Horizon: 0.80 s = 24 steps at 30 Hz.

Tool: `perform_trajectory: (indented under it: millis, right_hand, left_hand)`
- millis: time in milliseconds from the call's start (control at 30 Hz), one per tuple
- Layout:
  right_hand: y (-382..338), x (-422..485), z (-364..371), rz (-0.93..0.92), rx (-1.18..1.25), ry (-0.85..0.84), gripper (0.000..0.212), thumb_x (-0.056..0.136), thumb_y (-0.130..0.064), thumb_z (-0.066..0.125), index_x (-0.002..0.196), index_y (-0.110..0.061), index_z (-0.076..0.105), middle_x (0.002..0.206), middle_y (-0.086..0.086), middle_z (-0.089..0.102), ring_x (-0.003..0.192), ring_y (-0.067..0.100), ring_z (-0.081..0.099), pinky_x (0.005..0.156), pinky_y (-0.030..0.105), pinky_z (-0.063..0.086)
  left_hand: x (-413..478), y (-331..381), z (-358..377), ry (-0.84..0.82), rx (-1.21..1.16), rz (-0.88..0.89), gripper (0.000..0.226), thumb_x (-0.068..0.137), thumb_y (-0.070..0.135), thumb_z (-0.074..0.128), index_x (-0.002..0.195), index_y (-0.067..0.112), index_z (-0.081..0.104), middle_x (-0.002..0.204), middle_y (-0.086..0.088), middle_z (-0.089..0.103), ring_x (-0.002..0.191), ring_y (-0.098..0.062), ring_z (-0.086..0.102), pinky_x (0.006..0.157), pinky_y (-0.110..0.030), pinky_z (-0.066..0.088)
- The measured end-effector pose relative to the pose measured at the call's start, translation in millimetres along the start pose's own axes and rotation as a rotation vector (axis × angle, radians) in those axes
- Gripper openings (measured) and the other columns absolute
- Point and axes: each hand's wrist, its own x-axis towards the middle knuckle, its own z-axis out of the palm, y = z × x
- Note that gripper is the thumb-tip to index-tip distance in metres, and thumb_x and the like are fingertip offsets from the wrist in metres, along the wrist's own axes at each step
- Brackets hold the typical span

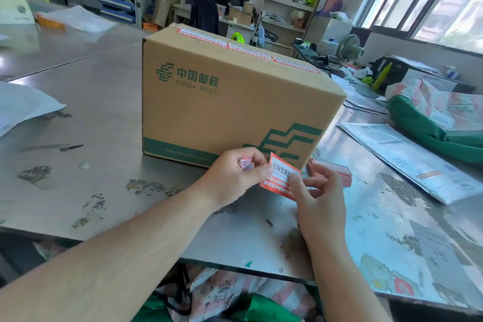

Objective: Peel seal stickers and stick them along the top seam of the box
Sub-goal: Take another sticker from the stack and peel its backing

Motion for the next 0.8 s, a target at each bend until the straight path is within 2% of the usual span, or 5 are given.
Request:
perform_trajectory:
  millis: [67, 200, 500, 667, 800]
  right_hand:
    - [3, 0, 1, -0.066, -0.017, 0.01, 0.022, 0.089, -0.041, 0.069, 0.109, -0.036, 0.062, 0.105, -0.006, 0.064, 0.09, 0.013, 0.063, 0.076, 0.03, 0.052]
    - [2, -6, 1, -0.232, -0.099, -0.028, 0.012, 0.085, -0.048, 0.055, 0.088, -0.046, 0.067, 0.104, -0.014, 0.055, 0.111, 0.013, 0.055, 0.091, 0.021, 0.041]
    - [-6, -14, -3, -0.413, -0.007, -0.261, 0.028, 0.097, -0.025, 0.05, 0.113, -0.032, 0.072, 0.116, -0.01, 0.066, 0.111, -0.004, 0.059, 0.084, 0.003, 0.037]
    - [-2, -12, -3, -0.438, 0.044, -0.296, 0.032, 0.098, -0.034, 0.047, 0.117, -0.027, 0.072, 0.12, -0.012, 0.068, 0.115, 0.003, 0.062, 0.091, 0.014, 0.044]
    - [1, -12, -2, -0.427, 0.092, -0.3, 0.034, 0.098, -0.038, 0.047, 0.117, -0.029, 0.073, 0.12, -0.014, 0.069, 0.114, 0.013, 0.064, 0.088, 0.041, 0.055]
  left_hand:
    - [0, -1, 0, -0.009, -0.01, 0.011, 0.022, 0.084, 0.026, 0.068, 0.07, 0.013, 0.058, 0.059, 0.009, 0.052, 0.058, -0.006, 0.044, 0.057, -0.015, 0.035]
    - [1, -2, 0, -0.006, -0.06, 0.013, 0.023, 0.088, 0.02, 0.069, 0.071, 0.009, 0.057, 0.057, 0.01, 0.051, 0.057, -0.006, 0.043, 0.057, -0.016, 0.035]
    - [-1, 6, -2, -0.013, -0.223, -0.056, 0.024, 0.094, 0.003, 0.059, 0.071, 0.006, 0.052, 0.046, 0.015, 0.049, 0.04, 0.002, 0.04, 0.043, -0.009, 0.03]
    - [-3, 12, -1, -0.062, -0.177, -0.076, 0.023, 0.093, 0.0, 0.058, 0.071, 0.005, 0.053, 0.044, 0.016, 0.051, 0.04, 0.003, 0.044, 0.044, -0.006, 0.032]
    - [-3, 11, -4, -0.052, -0.151, -0.073, 0.021, 0.089, 0.029, 0.063, 0.071, 0.022, 0.069, 0.052, 0.007, 0.036, 0.048, -0.008, 0.03, 0.045, -0.017, 0.024]
